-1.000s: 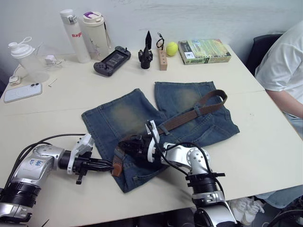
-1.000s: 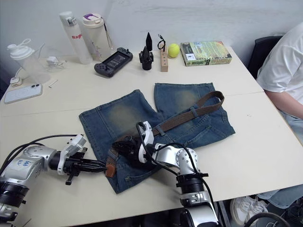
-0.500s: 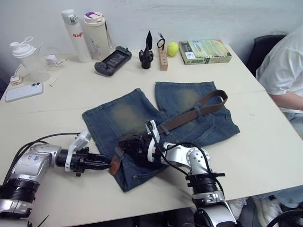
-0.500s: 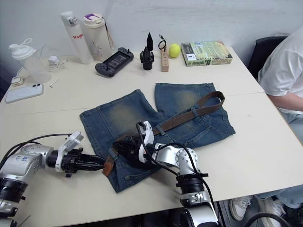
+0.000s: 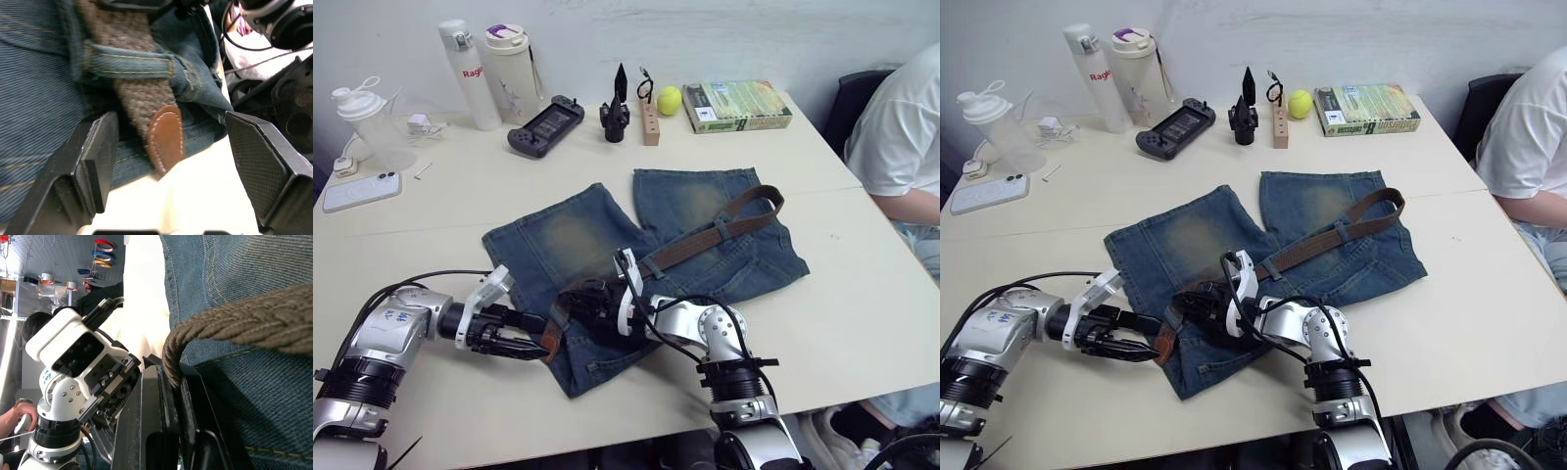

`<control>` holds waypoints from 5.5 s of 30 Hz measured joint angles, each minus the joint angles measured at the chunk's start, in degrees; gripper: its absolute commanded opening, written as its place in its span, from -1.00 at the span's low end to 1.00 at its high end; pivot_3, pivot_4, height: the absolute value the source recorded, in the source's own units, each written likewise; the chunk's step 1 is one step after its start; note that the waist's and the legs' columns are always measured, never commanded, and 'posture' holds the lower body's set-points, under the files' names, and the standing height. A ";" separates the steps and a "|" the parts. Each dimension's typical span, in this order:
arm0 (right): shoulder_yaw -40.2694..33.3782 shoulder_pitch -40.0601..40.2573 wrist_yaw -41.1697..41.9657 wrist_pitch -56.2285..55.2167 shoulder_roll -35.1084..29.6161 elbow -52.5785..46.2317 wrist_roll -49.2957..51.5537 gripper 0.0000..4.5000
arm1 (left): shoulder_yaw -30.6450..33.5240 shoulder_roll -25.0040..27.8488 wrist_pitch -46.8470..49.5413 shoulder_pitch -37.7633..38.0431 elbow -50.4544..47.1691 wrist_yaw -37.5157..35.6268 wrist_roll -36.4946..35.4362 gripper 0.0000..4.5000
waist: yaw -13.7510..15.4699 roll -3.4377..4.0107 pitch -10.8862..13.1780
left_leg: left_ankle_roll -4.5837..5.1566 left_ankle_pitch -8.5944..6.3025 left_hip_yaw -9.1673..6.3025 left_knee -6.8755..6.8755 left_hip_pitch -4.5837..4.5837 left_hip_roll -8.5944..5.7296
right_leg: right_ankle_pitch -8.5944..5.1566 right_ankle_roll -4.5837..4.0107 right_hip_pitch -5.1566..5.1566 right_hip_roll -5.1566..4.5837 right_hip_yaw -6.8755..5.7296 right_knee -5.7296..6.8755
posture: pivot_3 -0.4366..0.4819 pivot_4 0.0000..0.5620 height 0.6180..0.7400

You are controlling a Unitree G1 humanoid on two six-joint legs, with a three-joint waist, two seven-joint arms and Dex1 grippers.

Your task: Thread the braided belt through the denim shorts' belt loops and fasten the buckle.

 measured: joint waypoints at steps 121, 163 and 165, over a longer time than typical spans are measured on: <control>16.89 19.15 38.77 -29.95 -43.80 -40.55 -76.96 0.38 | 15.96 4.94 -3.79 15.35 -35.99 20.04 -15.27 1.00 | 1.88 -0.53 1.22 | -0.04 0.06 -0.14 1.31 -0.54 0.11 | -0.10 -0.07 -0.28 0.38 -0.21 0.71 | -0.05 -0.47 1.00; 13.10 10.77 42.63 -46.44 -50.95 -19.20 -89.47 -0.95 | -0.81 -3.24 -66.74 -10.59 19.96 35.85 33.48 -0.59 | 1.82 -0.46 0.95 | 0.20 -0.16 0.21 1.31 0.12 0.10 | 0.11 0.06 0.55 0.26 -1.14 0.32 | -0.05 -0.47 1.00; 13.86 9.67 41.39 -47.22 -50.72 -17.23 -90.75 -0.95 | -0.88 -3.91 -67.38 -11.06 21.01 35.66 33.51 -0.59 | 1.86 -0.48 0.94 | 0.27 -0.13 0.21 1.41 0.12 0.07 | 0.16 0.17 0.63 0.20 -1.17 0.27 | -0.05 -0.47 1.00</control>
